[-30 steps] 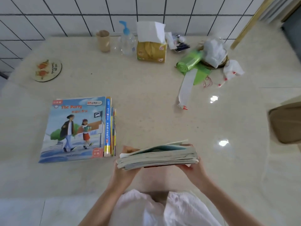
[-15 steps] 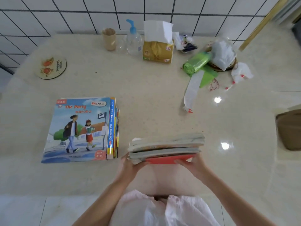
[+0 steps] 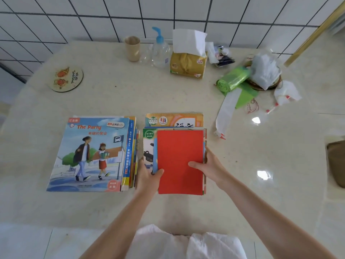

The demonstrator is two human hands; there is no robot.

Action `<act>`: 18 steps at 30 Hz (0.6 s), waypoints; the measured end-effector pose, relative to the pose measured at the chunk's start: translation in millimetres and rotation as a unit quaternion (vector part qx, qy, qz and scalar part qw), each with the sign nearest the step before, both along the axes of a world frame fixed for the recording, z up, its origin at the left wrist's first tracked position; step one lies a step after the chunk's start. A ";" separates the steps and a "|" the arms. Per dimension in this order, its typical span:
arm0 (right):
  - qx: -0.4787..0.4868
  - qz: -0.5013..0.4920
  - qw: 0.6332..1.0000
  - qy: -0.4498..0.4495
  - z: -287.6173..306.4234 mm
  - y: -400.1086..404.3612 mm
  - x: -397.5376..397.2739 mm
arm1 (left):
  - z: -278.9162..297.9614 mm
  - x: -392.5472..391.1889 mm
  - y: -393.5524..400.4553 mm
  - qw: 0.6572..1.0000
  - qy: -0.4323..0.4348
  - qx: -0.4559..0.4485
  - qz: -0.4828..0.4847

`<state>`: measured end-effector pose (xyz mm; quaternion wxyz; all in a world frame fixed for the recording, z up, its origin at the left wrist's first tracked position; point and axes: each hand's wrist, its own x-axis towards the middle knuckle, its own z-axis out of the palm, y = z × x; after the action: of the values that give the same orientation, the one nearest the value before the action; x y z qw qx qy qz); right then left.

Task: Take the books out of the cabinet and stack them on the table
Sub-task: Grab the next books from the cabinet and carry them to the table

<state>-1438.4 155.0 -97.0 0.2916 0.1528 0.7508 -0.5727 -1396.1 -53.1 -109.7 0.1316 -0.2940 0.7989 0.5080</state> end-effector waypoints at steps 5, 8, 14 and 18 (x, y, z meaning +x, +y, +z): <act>0.016 -0.022 0.997 -0.068 -3.7 -20.7 -9.7 | -6.6 -7.8 -2.4 0.996 -0.051 -0.031 0.066; 0.030 -0.048 0.993 -0.101 -11.0 -29.9 -11.8 | -9.0 -13.2 -5.3 0.992 -0.080 -0.042 0.083; 0.106 0.014 0.988 -0.110 -23.5 -34.4 -7.0 | -16.4 -18.5 -7.7 0.988 -0.112 -0.077 0.072; 0.164 0.052 0.979 -0.112 -20.8 -33.3 -8.1 | -25.0 -17.9 -9.7 0.987 -0.119 -0.105 0.041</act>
<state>-1446.5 121.7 -117.8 0.3742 0.2224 0.8042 -0.4048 -1414.1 -62.8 -134.7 0.1731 -0.3969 0.8137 0.3878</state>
